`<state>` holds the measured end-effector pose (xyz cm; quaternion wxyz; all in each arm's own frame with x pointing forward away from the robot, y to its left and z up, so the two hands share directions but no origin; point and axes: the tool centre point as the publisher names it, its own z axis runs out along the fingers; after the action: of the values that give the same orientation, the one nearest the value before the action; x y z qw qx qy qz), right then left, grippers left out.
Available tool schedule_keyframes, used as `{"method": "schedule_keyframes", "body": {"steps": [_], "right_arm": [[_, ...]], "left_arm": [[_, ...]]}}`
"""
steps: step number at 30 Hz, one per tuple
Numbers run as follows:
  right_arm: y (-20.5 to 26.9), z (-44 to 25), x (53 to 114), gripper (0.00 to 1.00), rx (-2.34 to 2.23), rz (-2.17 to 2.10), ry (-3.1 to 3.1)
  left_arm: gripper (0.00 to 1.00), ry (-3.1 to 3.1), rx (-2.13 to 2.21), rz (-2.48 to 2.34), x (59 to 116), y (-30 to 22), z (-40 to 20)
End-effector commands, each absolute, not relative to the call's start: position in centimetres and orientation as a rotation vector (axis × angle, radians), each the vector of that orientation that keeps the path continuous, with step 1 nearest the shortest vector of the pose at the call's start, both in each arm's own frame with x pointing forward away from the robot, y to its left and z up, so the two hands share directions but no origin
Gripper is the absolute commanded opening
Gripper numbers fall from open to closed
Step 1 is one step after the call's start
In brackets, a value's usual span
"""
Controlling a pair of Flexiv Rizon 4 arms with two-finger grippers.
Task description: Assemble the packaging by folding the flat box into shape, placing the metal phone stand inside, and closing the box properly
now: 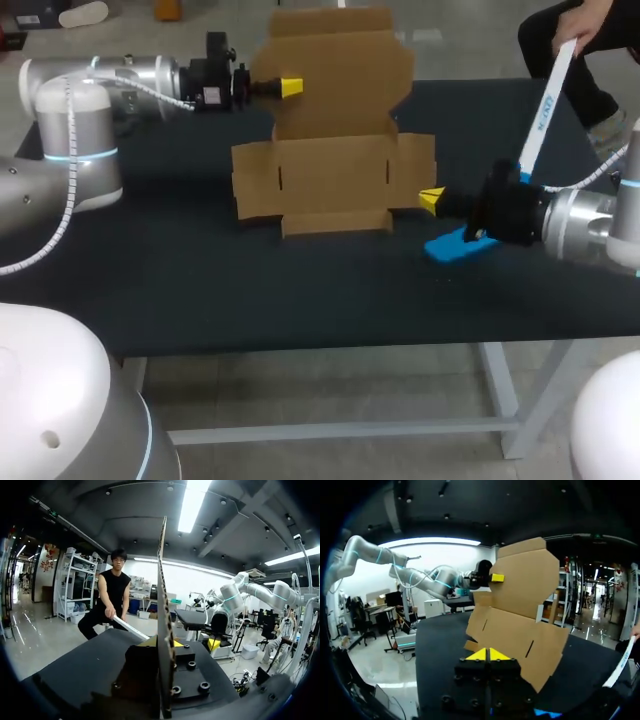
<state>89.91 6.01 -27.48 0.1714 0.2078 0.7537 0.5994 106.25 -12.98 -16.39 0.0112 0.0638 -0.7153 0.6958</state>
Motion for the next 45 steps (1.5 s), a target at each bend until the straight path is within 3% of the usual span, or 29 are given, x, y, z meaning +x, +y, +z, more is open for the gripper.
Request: {"method": "schedule_keyframes", "body": {"steps": [1,45], "right_arm": [[6.7,-27.8,89.4,0.0,0.593,1.664,2.127],[8.3,-29.0,89.6,0.0,0.577,1.642,2.187]], "left_arm": [[0.0,-2.251,0.179,2.179,106.0,-13.3,-16.1],[0.0,-2.348,0.034,2.292,105.9,-12.6,-14.3]]}}
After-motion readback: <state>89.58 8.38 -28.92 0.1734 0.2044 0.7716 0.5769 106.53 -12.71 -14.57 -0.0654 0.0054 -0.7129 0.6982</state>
